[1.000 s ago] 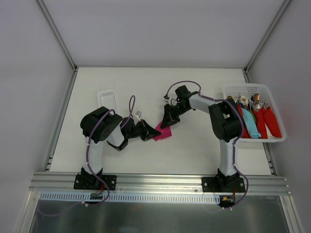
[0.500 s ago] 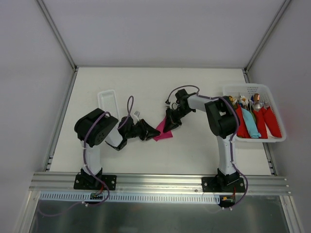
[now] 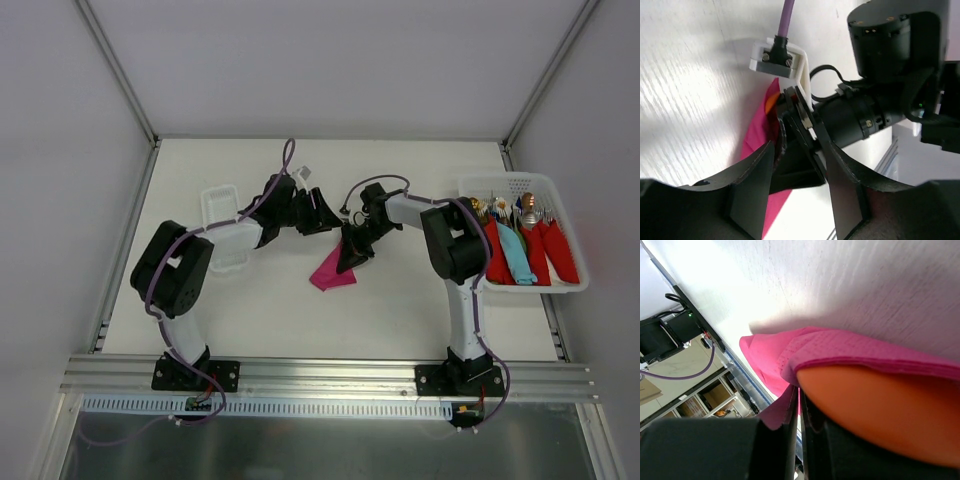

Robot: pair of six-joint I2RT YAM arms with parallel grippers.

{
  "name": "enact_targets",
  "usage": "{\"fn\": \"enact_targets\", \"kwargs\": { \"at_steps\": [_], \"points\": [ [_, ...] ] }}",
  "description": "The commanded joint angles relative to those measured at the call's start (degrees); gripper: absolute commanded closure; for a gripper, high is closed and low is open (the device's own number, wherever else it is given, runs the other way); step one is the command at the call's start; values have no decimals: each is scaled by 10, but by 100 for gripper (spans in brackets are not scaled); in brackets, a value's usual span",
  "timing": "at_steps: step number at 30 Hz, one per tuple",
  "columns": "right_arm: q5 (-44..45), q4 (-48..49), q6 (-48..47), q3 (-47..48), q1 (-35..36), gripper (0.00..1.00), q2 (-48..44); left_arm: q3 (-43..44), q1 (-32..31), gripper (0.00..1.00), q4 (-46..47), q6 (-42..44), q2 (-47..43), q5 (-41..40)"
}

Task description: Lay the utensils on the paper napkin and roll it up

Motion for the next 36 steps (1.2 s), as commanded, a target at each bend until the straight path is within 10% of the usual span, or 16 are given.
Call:
{"fn": "enact_targets", "kwargs": {
  "at_steps": [1, 36],
  "points": [
    [59, -11, -27, 5, -1, 92, 20, 49, 8, 54, -118, 92, 56, 46],
    [55, -20, -32, 10, -6, 98, 30, 93, -6, 67, -148, 122, 155, 96]
  ]
}}
